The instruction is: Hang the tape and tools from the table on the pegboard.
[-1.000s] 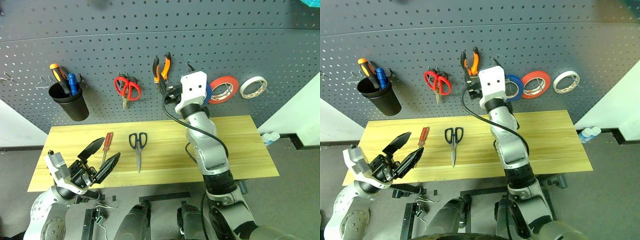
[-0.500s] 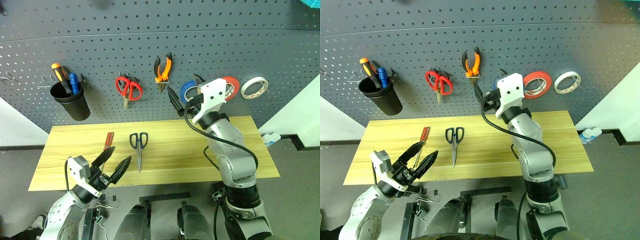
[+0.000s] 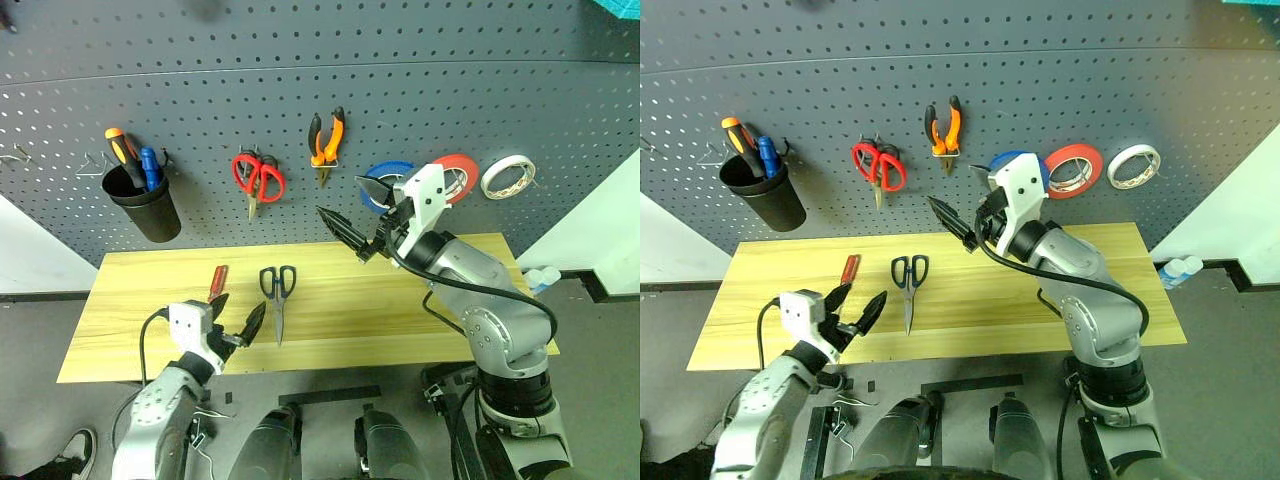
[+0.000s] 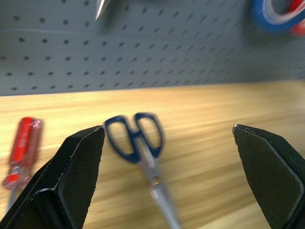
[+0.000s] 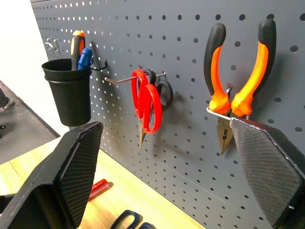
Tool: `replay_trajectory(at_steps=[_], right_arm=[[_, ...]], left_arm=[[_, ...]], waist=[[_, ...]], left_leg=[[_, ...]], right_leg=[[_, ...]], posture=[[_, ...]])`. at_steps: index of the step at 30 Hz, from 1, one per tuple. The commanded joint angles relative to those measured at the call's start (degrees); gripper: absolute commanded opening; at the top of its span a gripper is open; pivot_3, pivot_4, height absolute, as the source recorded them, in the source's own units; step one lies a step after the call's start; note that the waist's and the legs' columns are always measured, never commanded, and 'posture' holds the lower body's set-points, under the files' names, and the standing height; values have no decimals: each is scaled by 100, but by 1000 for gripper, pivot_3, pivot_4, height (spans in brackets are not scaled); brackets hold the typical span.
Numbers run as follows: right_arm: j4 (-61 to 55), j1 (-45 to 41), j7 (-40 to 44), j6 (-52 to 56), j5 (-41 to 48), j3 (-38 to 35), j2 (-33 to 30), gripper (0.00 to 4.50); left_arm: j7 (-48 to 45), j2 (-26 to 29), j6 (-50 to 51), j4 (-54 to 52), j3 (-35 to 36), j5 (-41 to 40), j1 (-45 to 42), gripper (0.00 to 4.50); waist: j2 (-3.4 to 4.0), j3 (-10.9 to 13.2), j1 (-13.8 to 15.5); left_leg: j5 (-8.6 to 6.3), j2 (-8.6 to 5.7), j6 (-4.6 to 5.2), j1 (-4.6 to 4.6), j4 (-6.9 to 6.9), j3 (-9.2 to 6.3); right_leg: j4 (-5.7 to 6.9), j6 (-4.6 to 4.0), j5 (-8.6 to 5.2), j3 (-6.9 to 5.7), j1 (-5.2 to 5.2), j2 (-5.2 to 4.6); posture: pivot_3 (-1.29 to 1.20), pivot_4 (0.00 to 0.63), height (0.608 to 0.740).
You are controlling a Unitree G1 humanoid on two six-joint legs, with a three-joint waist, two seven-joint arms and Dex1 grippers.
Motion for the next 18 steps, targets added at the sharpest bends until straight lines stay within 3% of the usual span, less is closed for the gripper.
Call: replay_trajectory(at_steps=[1,18], right_arm=[[-367,-108,35,-21,152,-10,-72,4471],[-418,-24,-167,-66,109,155,-76,4471]], left_arm=[[696,-180,-198,316,-95,667,-343,4500],[2008,-1139,1856,882,-65,803,-1446,4500]], waist=[[-5,-6,38],[-20,-54,81]], left_leg=[[0,0,0,0,2,0],[-1,-2,2,-1,18,4]], right_leg=[[1,1,1,-1,0,1],[4,11,7,-2,4,2]], posture=[[45,110,740],[36,114,740]])
